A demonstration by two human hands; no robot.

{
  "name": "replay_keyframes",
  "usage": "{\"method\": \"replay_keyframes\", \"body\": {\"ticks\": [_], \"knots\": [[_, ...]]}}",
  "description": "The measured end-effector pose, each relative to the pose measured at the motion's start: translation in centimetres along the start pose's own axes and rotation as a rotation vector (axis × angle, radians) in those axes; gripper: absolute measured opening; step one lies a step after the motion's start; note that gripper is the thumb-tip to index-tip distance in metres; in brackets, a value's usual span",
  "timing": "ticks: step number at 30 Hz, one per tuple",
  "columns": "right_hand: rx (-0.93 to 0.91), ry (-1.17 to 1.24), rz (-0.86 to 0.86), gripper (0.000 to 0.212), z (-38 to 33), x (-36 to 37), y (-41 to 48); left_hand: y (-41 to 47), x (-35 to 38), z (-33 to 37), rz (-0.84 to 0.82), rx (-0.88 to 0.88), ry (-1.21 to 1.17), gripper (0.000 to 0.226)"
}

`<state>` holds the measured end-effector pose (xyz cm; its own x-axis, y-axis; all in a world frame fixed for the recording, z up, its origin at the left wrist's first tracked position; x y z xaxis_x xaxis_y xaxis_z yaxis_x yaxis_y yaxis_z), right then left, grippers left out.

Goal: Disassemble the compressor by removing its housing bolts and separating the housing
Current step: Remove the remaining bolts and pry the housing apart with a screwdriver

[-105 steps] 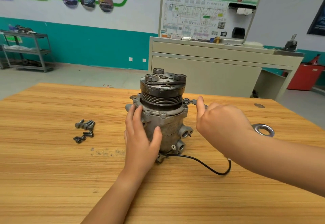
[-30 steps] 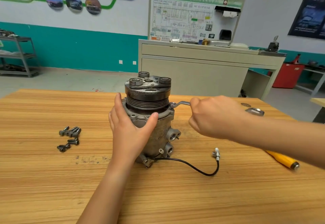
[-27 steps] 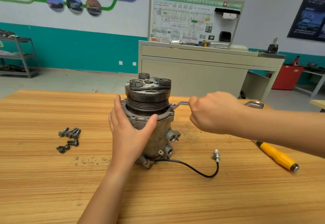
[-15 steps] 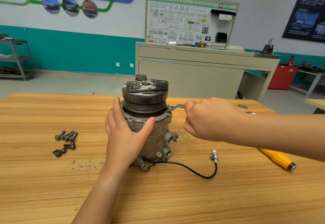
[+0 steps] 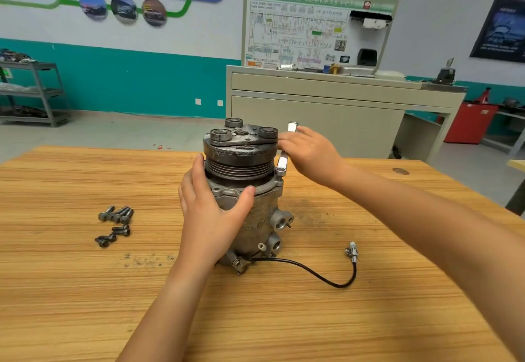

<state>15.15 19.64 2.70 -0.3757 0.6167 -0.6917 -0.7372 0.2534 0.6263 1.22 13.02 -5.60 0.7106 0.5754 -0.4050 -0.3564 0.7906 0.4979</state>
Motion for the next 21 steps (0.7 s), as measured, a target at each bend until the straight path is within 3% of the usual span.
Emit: {"method": "replay_keyframes", "body": {"ticks": [3, 6, 8, 10, 12, 14, 21], "knots": [[0.139, 0.171, 0.119, 0.024, -0.4, 0.3, -0.5, 0.1, -0.1, 0.0, 0.005, -0.006, -0.006, 0.096], [0.547, 0.465, 0.293, 0.032, 2.2, -1.2, -3.0, 0.1, -0.1, 0.0, 0.007, -0.006, -0.021, 0.095], [0.724, 0.599, 0.355, 0.039, 3.3, -3.2, -4.8, 0.2, 0.0, -0.1, 0.009, -0.006, -0.031, 0.094], [0.711, 0.527, 0.203, 0.040, 3.0, -5.0, -5.4, 0.3, 0.0, -0.2, 0.013, -0.006, -0.034, 0.094], [0.614, 0.294, -0.158, 0.039, 1.4, -5.1, -6.1, 0.2, 0.1, -0.3, 0.017, -0.010, -0.032, 0.094], [0.565, 0.148, -0.399, 0.037, 0.3, -4.5, -7.3, 0.1, 0.0, -0.1, 0.026, 0.000, -0.031, 0.092], [0.569, 0.091, -0.579, 0.031, -1.0, -2.8, -6.7, -0.1, 0.0, 0.2, 0.007, -0.012, -0.043, 0.091]]}}
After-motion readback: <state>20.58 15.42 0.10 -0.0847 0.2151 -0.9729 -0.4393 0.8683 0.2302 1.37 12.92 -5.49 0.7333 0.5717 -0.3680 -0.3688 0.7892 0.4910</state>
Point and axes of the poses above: each hand's wrist, its own y-axis towards the middle knuckle, its own x-axis out of the palm, z = x × y, the point moved 9 cm from there along y, towards the middle knuckle, and after that the axes turned 7 degrees about y, right-handed, at the moved point
